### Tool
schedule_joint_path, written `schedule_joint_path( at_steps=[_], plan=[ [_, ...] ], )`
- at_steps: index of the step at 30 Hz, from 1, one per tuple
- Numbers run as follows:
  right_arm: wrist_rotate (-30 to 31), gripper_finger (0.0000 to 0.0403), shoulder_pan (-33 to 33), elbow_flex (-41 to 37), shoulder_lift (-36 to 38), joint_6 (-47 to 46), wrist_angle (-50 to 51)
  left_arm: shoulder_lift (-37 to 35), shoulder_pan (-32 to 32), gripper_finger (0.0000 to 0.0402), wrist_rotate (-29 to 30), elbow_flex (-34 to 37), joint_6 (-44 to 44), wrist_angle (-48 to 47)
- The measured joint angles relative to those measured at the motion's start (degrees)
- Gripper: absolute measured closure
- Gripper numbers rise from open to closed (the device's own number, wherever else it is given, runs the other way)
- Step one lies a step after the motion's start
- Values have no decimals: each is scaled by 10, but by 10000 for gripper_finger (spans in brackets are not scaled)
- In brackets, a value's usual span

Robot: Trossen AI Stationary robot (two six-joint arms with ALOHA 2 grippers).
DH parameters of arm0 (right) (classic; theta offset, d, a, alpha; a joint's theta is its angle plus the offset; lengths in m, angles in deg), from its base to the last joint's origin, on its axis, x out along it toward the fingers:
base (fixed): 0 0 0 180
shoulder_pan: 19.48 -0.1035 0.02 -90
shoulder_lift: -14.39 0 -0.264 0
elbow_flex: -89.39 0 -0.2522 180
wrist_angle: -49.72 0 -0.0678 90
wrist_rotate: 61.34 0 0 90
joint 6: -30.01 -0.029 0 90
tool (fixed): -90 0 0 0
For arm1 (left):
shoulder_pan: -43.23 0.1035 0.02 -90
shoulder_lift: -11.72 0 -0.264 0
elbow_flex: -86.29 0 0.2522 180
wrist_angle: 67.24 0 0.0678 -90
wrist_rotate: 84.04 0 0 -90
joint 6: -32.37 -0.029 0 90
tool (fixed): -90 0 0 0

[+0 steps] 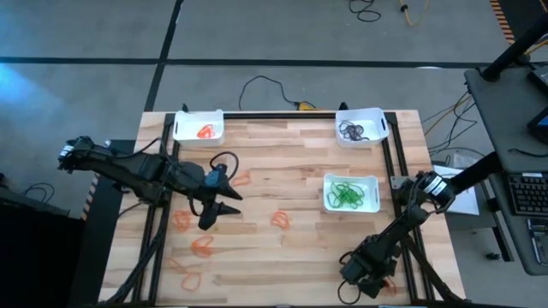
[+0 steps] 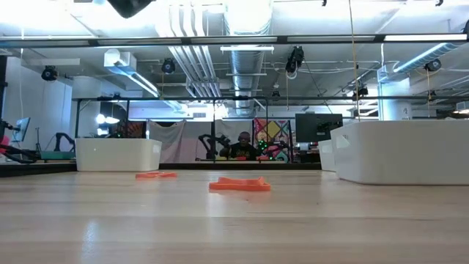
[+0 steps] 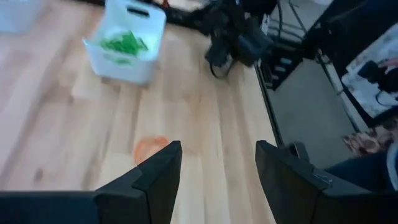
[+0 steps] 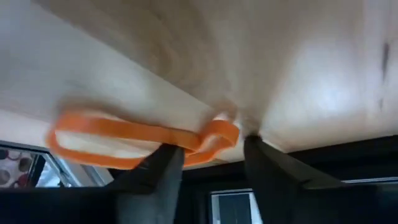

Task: Sort rubber bands into baskets
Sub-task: Put the orange rubber band into the top left white bin

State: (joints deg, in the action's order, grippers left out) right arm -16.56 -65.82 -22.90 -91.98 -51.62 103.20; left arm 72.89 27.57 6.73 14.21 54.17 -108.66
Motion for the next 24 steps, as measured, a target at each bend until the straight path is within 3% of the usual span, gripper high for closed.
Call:
schedule_joint_path(
  at_steps=[9,13,19,24],
  plan=[
    [30,374,5,31,-2,-57,-3,-14,-64,210,2,0,14,-56],
    [66,390,17,68,-3,-69,30,-19,-89,210,14,0,31,-57],
    [190,392,80,171,-4,-44,79,-21,-134,210,29,8,43,-59],
    [340,392,164,257,-5,29,79,-21,-172,210,34,15,86,-68]
  ],
)
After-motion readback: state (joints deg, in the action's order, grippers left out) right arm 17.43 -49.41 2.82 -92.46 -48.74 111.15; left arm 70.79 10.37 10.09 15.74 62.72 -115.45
